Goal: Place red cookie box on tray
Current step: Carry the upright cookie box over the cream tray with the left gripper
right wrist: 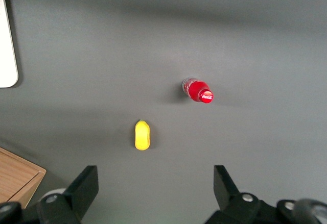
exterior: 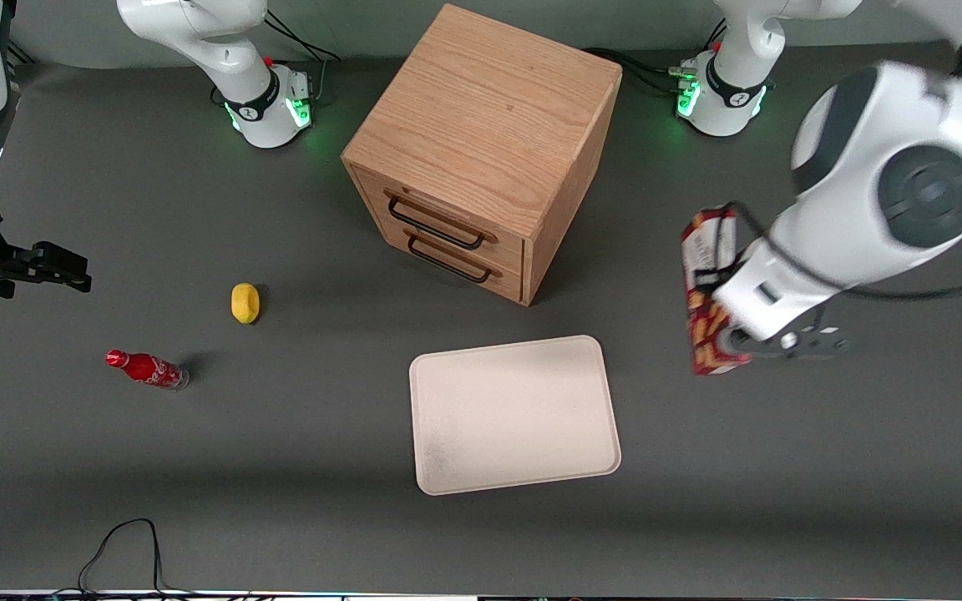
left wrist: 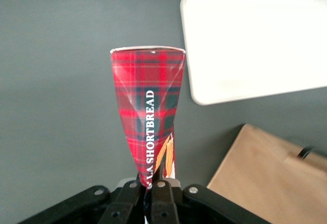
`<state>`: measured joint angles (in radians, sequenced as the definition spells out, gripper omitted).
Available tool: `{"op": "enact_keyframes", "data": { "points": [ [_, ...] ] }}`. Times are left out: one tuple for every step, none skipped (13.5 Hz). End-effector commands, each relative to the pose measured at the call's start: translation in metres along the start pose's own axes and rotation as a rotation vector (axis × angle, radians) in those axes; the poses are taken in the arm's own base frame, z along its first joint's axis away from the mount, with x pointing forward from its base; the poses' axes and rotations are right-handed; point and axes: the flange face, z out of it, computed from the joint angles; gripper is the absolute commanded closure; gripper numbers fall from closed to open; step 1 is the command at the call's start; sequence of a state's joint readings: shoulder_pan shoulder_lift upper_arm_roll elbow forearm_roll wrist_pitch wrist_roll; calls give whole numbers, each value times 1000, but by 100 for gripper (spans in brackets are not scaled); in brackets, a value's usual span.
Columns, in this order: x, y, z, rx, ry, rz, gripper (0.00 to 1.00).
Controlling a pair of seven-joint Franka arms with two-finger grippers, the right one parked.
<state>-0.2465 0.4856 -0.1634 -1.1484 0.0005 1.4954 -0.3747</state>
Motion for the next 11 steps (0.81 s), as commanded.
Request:
{"op": "enact_keyframes", "data": {
  "points": [
    [36,65,37,-22,50,-58,100],
    [48,76,59,-37,73,-86,100],
    [59,81,80,-48,84,-109,100],
    [67,83,98,-53,85,-116,100],
    [73,85,109,-60,92,-116,100],
    [76,87,119,-64,95,-122,100],
    [78,94,133,-58,96,-119,100],
    [82,94,147,-36,103,-117,100],
    [84,94,157,-33,112,-124,100],
    [85,94,172,-30,111,-126,100],
    [87,93,188,-26,115,-125,100]
  ]
}}
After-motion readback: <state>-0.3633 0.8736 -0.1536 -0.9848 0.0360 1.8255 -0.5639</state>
